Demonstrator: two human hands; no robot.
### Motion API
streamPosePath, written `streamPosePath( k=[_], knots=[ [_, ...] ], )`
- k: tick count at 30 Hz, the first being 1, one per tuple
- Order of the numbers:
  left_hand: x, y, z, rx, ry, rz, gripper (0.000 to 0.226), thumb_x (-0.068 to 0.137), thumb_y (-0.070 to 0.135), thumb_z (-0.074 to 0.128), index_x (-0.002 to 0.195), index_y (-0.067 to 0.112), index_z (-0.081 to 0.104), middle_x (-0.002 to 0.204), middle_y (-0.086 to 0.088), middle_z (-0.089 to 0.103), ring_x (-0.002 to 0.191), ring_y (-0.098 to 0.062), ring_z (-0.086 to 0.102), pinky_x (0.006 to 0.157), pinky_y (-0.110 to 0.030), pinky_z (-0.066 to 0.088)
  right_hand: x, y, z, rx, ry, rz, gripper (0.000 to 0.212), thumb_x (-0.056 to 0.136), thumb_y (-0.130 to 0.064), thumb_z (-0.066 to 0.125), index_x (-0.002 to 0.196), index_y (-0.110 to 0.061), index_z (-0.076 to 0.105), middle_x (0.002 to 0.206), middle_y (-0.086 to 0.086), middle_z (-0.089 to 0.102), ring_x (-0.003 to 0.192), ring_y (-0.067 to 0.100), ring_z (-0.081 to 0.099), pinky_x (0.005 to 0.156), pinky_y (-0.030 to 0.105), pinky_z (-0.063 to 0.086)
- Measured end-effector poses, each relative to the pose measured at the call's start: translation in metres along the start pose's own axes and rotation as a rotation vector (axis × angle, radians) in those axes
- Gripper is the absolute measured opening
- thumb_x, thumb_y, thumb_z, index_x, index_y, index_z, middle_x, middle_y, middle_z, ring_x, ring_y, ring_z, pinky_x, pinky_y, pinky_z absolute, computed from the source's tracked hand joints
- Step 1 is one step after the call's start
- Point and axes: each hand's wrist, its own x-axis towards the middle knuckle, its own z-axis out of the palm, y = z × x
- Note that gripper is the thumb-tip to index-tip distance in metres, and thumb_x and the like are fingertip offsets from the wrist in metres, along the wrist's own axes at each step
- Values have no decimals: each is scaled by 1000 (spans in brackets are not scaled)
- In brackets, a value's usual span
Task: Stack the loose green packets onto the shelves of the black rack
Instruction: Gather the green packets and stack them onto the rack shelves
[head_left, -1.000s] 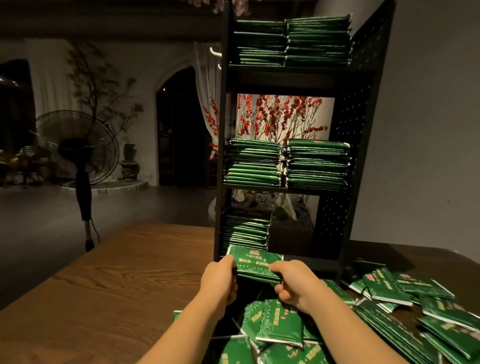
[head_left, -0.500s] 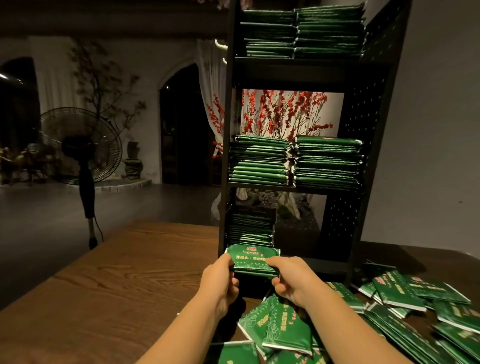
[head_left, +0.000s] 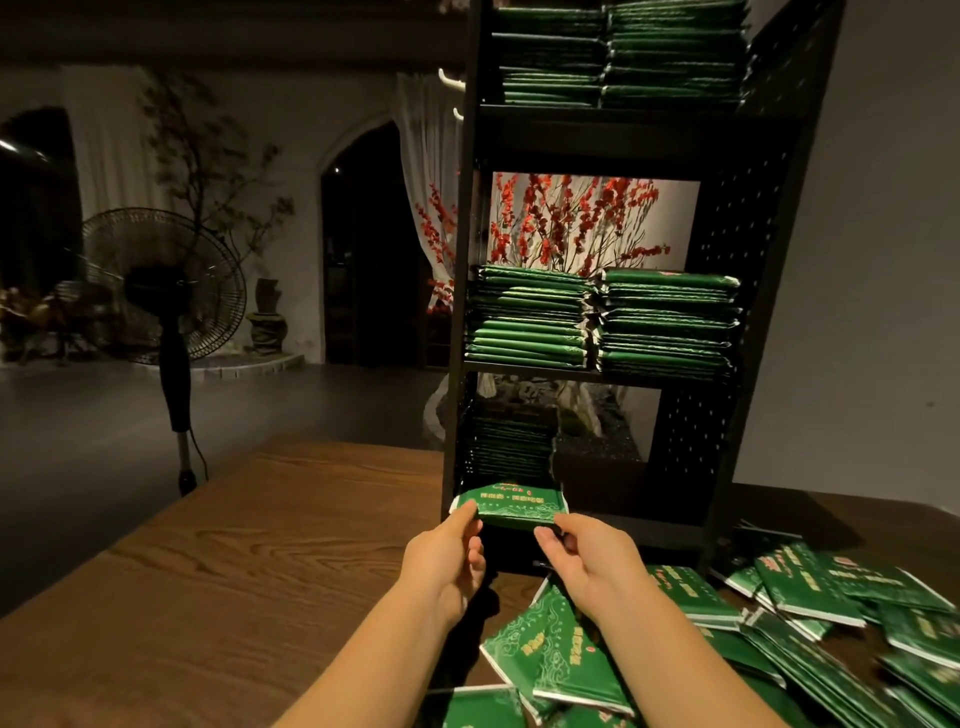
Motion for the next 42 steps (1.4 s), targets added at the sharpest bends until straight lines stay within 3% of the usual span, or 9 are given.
streamPosePath(
  k=[4,8,11,19,22,25,30,36,42],
  knots=[
    [0,1,0,-83,-21,-13,20,94,12,65,78,1,64,46,-2,53,31,-4,46,33,-12,40,1,6,0,-13,-15,-28,36,96,8,50,131,11,48,85,11,54,73,17,57,106,38,45],
    [3,1,0,-79,-14,-8,19,98,10,58,84,-1,66,49,-3,54,33,-4,46,35,-12,41,4,7,6,127,69,-10,6,96,9,52,97,11,57,84,15,51,76,19,53,106,44,45],
    [4,1,1,-84,-15,-18,17,99,8,56,88,-1,67,52,-4,55,32,-4,47,35,-12,41,-1,6,9,181,51,-13,8,95,9,51,90,10,56,87,19,54,80,22,54,108,45,43],
    [-3,0,4,-147,-9,-15,32,97,1,57,129,0,58,89,-9,65,66,-12,57,40,-14,49,-6,7,6,73,3,-12,7,96,7,52,95,11,57,92,18,59,104,30,57,103,39,47],
    [-8,-1,1,-99,-13,17,27,97,0,55,124,2,59,92,-10,64,67,-13,56,42,-14,49,-8,11,5,19,27,-19,17,95,8,52,111,12,56,88,18,58,87,26,60,86,36,50],
    [-18,1,-4,70,-9,90,16,96,1,56,111,3,63,84,-9,60,60,-12,51,43,-18,46,-16,16,5,-189,17,-73,15,94,9,49,106,13,56,78,15,53,68,20,54,64,29,47],
    [-32,3,-22,575,-43,385,9,94,10,60,99,11,67,82,-9,65,64,-18,57,61,-32,46,-37,32,10,-759,-77,-325,12,92,-5,57,101,-11,63,84,6,65,77,17,61,66,27,49],
    [-65,-1,-58,1032,-80,668,6,91,18,62,90,24,65,88,3,67,84,-14,63,79,-33,53,-81,52,8,-1375,-216,-665,14,93,-16,55,89,-29,57,91,-11,59,77,1,51,58,13,34],
    [-74,-3,-96,1220,95,735,8,97,23,51,102,27,56,95,9,64,89,-11,60,75,-29,48,-113,67,-7,-1604,-319,-756,18,99,-19,45,111,-24,57,110,-8,52,98,8,51,83,22,41]
  ],
)
